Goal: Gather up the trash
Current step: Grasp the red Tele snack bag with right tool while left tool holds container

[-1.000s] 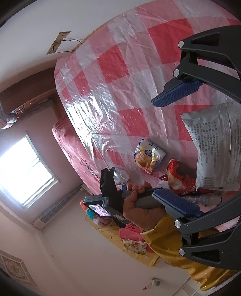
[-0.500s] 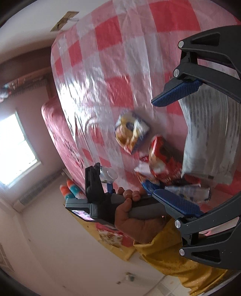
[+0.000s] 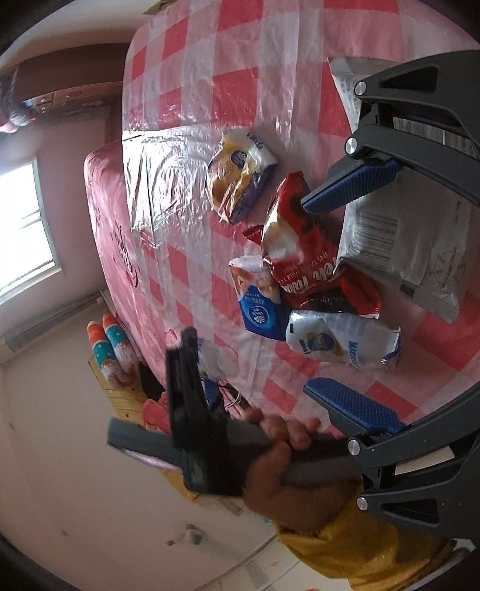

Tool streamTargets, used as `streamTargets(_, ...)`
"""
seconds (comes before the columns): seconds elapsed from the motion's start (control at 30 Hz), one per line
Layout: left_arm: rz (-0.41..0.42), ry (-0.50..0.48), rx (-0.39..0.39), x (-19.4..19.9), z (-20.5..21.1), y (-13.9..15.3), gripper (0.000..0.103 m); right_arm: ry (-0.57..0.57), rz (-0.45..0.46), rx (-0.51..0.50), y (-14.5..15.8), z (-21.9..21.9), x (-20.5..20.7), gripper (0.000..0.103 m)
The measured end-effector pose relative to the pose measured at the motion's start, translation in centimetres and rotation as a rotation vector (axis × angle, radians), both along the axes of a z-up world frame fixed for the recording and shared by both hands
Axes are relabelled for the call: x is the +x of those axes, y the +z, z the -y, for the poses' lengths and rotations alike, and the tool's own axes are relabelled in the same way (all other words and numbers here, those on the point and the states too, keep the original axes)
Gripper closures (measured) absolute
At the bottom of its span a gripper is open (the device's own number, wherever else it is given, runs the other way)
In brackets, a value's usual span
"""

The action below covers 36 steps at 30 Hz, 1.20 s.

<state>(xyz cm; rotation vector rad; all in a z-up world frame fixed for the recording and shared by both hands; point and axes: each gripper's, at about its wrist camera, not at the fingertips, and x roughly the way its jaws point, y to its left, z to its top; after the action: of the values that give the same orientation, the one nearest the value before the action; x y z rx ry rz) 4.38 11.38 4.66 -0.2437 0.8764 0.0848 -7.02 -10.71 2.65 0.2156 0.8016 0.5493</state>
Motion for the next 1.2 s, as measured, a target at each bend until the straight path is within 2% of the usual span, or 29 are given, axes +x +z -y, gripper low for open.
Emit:
streamTargets(0.17,0.004,-0.009,-0.018,-3.2,-1.3,-0.4,0.038,-0.007,-0.039,0.057,-0.3,0.5,0.4,0.013)
streamTargets(0.37,0.013,-0.015,-0.05,-6.4,-2.6,-0.6,0.038,0.055,0.02,-0.012,0.4,-2.1,-1.1,0.015)
streamTargets(0.47,0.018,-0.019,-0.046,-7.8,-3.2,-0.7,0.038,0.011,0.061,-0.078,0.6,-2.1,-1.3,0.015)
streamTargets(0.57,0.022,-0.018,-0.056,-9.0,-3.7,-0.7,0.038,-0.061,0.022,-0.061,0.2,-0.6,-0.4,0.016)
streamTargets(0.6,0.024,-0.021,-0.058,-9.5,-3.8,-0.7,0.038,-0.08,0.011,-0.067,0.1,-0.3,-0.1,0.021)
streamTargets(0.7,0.02,-0.031,-0.07,-10.5,-4.2,-1.1,0.038,-0.137,-0.026,-0.115,-0.6,0.5,1.1,0.027)
streamTargets(0.97,0.019,-0.058,-0.1,-12.5,-4.8,-1.6,0.038,-0.119,-0.06,-0.216,-1.8,-1.4,2.4,0.028)
streamTargets(1.2,0.017,-0.073,-0.121,-13.9,-5.8,-2.0,0.038,-0.105,-0.072,-0.269,-2.2,-3.4,3.4,0.024)
